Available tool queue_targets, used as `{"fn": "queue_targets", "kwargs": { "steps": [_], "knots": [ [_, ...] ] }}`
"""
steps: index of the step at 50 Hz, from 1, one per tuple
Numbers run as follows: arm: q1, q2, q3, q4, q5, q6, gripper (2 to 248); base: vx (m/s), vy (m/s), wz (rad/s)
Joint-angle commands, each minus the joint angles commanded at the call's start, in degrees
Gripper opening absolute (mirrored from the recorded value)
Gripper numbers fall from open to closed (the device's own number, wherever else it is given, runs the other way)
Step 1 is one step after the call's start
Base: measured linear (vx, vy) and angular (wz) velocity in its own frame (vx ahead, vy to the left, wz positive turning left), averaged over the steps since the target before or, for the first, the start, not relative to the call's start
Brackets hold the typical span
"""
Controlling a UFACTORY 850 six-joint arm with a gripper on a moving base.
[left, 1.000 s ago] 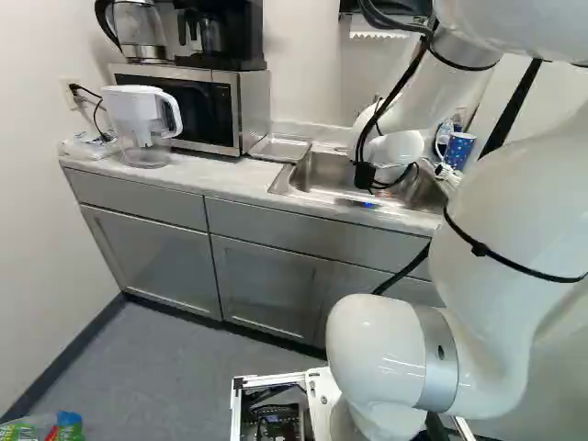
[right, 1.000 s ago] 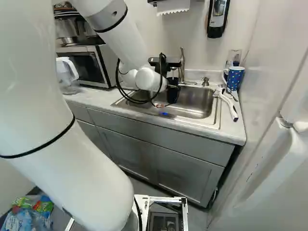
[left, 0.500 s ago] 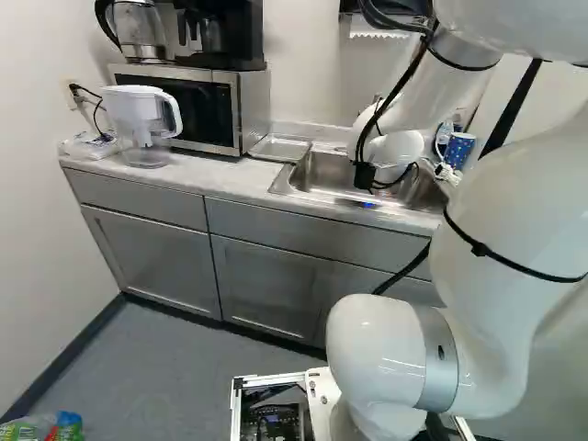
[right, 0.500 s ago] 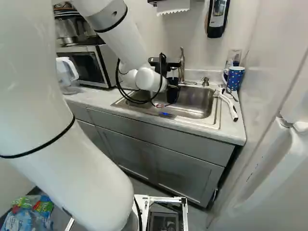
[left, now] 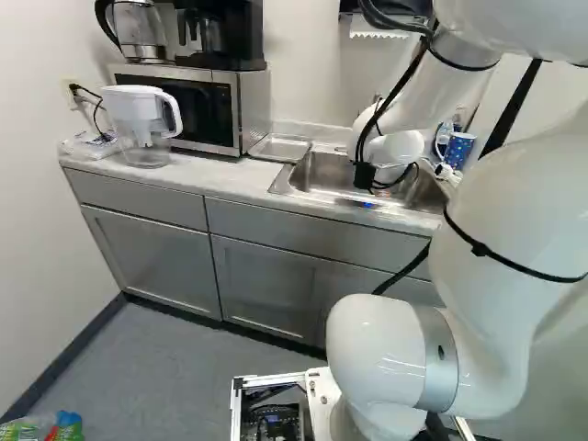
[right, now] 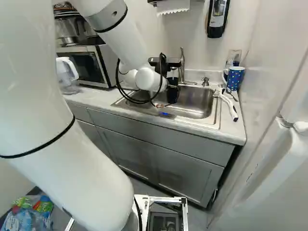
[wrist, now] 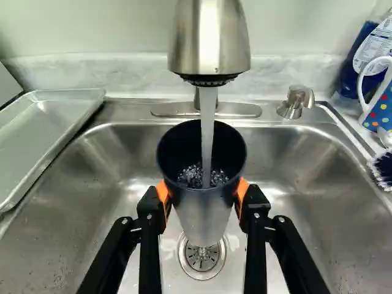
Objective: Rinse the cup and place it in the tray
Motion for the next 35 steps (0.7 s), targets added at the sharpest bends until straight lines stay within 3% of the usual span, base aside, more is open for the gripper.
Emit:
{"fn": "queue_targets", "kwargs": {
  "steps": [35],
  "knots": [
    [0.0, 0.0, 0.0, 0.0, 0.0, 0.0, 122, 0.0, 0.0, 0.0]
  ]
}}
